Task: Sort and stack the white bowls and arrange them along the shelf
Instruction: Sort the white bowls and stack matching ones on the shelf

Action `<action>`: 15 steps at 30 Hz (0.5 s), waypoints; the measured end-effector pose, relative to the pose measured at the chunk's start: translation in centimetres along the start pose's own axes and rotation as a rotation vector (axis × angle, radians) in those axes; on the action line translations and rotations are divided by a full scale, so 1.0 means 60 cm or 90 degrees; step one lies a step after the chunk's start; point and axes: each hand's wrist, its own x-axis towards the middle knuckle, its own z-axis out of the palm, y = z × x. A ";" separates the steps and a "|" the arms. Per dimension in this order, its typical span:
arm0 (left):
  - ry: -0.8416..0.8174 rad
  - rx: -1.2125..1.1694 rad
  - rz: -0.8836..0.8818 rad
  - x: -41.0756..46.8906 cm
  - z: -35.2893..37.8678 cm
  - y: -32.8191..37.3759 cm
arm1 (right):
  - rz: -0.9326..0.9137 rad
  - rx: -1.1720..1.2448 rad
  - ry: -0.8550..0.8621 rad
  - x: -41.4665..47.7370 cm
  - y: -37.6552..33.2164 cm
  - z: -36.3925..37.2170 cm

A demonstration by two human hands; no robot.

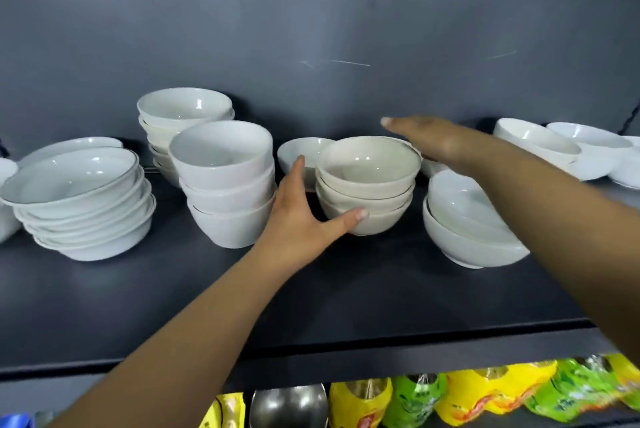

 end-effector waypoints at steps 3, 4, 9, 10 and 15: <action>0.014 -0.063 -0.051 0.020 0.027 0.006 | 0.013 0.052 -0.157 0.035 0.025 0.003; 0.015 -0.077 -0.060 0.025 0.035 0.006 | 0.005 0.059 -0.206 0.042 0.030 0.004; 0.044 0.007 -0.066 0.018 0.058 0.003 | -0.048 0.056 -0.362 0.061 0.036 -0.020; 0.070 0.026 -0.066 0.013 0.057 0.001 | -0.048 0.063 -0.384 0.061 0.035 -0.024; 0.136 0.034 -0.039 -0.036 0.036 0.001 | -0.083 0.067 -0.524 0.067 0.024 -0.011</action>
